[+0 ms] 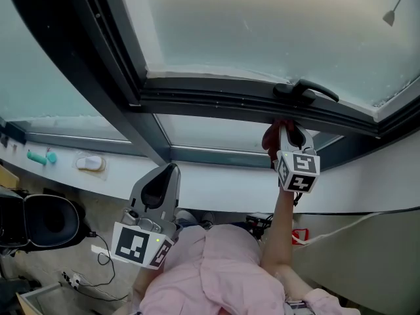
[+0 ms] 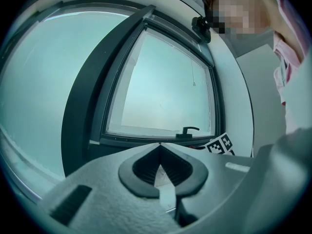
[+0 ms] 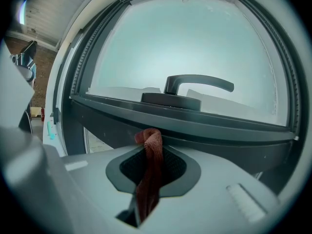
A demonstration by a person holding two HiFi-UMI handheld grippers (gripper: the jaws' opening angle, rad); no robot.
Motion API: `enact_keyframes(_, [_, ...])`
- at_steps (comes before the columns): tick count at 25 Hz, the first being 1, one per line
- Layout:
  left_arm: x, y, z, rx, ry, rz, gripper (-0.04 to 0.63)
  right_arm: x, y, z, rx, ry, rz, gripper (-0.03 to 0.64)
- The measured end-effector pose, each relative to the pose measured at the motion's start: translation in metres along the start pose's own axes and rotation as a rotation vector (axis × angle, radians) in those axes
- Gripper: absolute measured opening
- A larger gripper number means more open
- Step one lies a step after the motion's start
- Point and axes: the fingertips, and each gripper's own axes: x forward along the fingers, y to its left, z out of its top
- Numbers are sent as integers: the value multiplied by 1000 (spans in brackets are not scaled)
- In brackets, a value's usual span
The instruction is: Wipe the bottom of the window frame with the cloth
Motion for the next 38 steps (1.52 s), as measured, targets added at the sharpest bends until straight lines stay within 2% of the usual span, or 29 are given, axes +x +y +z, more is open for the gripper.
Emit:
enact_keyframes(4, [-5,1,-1,-8,2,-18,-2,-19,3,9,51,-44,3,51])
enact_keyframes(9, [-11,1,-7,-23,12,-76,-2,-84,10,6,94,-84,-30,51])
enact_keyframes(15, [-17,6,-3,-22,28,-173,-2,-155,17,-15,109,-30,-164,51])
enact_keyframes(18, [-24,15,-7,-25,52,-190,-3,-180,24,-22,113,-12,-218,51])
enact_keyframes(22, [-26,21,-19,-16,84,-206,-2,-193,31,-25,132,-17,-249,51])
enact_keyframes(29, [-11,-5,-15,91,76,-243,-2,-182,31,-3,133,-97,-212,51])
enact_keyframes(34, [11,-33,-16,81,69,-210,-3,-168,11,5,123,-120,-134,51])
enact_keyframes(38, [33,-74,-14,70,41,-176,-3,-161,-18,9,97,-123,-54,51])
